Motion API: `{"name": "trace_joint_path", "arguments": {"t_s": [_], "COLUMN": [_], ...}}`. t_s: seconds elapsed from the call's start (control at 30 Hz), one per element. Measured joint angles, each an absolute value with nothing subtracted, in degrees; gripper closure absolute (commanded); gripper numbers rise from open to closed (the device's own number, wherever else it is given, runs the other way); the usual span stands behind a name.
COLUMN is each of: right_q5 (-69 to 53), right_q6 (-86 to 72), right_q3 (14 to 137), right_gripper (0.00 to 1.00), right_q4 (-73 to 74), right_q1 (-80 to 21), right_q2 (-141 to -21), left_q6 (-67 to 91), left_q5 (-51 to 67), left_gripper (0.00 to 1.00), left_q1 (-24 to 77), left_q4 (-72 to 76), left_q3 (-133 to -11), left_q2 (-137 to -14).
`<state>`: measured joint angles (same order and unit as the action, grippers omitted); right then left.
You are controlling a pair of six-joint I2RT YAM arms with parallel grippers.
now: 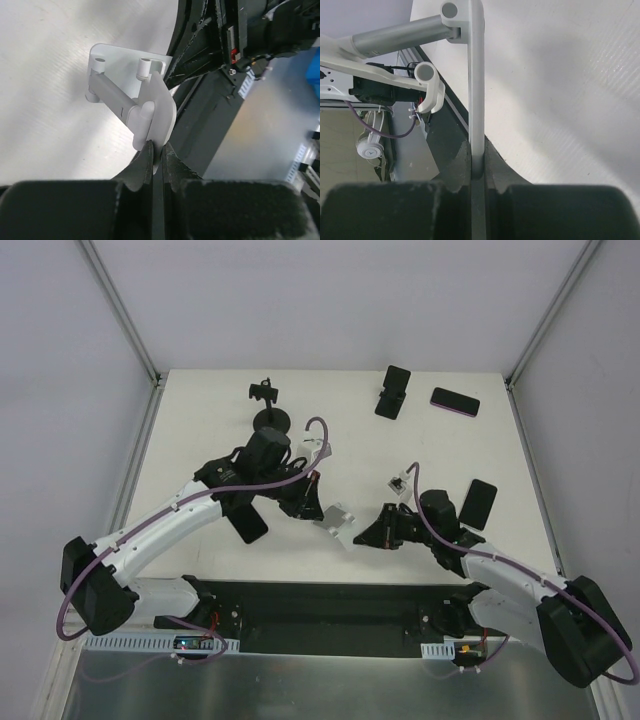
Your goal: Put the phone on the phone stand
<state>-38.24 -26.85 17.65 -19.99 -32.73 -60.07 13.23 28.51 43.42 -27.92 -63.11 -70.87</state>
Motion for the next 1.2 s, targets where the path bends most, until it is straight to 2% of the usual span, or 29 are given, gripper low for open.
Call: {"name": "trace_joint_path", "arguments": {"t_s": [0.07, 0.1, 0.13, 0.2, 0.33, 0.4, 0.5, 0.63, 0.7, 0.8, 0.87, 0.97, 1.03, 1.17, 1.2], "right_q5": [-37.7, -37.4, -37.0, -36.2, -35.2, -34.6, -33.8, -33.7, -33.8, -33.8, -33.9, -33.8, -33.7, -33.9, -33.9], "right_q6": [-27.3, -27.7, -28.1, -28.7, -32.1, -34.5, -37.2, -39.6, -40.4, -41.8, -42.2, -42.4, -42.4, -42.4, -42.6], "right_q3": [15.5, 14.6, 14.0, 13.1, 12.5, 12.5, 12.5, 12.5, 12.5, 12.5, 12.5, 12.5, 12.5, 12.5, 12.5], "right_gripper": [0.99, 0.99, 0.99, 0.99, 0.99, 0.99, 0.99, 0.99, 0.99, 0.99, 0.99, 0.99, 0.99, 0.99, 0.99], "right_q4": [-21.8, -22.5, -23.2, -24.3, -25.6, -26.7, -27.7, -27.6, -27.5, -26.9, -26.7, -25.9, -25.4, -23.6, -23.0], "right_q1": [-32.8, -32.8, -32.8, -32.8, -33.0, -33.0, -33.0, -33.0, -33.0, -32.9, -32.9, -32.9, -32.8, -32.6, -32.6], "right_q2": [-57.8, -56.8, -55.9, -54.4, -52.7, -52.3, -51.6, -51.3, -51.3, -51.2, -51.0, -50.3, -50.0, -49.8, -49.8], "left_q6": [14.6, 15.1, 15.6, 16.6, 19.0, 20.1, 21.0, 21.9, 22.1, 21.7, 21.7, 21.8, 22.0, 21.5, 21.4], "left_q5": [31.9, 33.1, 34.1, 35.1, 35.3, 35.0, 34.3, 32.5, 31.7, 30.8, 30.8, 31.4, 32.1, 32.5, 32.5], "left_gripper": [0.99, 0.79, 0.67, 0.5, 0.44, 0.45, 0.52, 0.72, 0.76, 0.78, 0.71, 0.68, 0.76, 0.99, 1.0], "left_q1": [42.1, 41.6, 41.3, 41.1, 41.2, 41.2, 41.7, 42.0, 42.0, 41.9, 41.9, 41.9, 41.9, 41.8, 41.5], "left_q4": [-26.3, -25.8, -25.3, -24.0, -18.4, -15.9, -13.5, -11.8, -11.5, -11.0, -11.0, -10.6, -10.4, -10.5, -10.6], "left_q3": [-61.9, -61.6, -61.5, -61.4, -60.6, -59.2, -57.6, -57.3, -57.3, -57.3, -57.3, -57.3, -57.4, -58.0, -58.2], "left_q2": [-70.8, -70.8, -70.8, -70.6, -67.7, -65.8, -64.8, -66.5, -67.2, -67.5, -67.6, -68.1, -68.6, -69.8, -70.0]}}
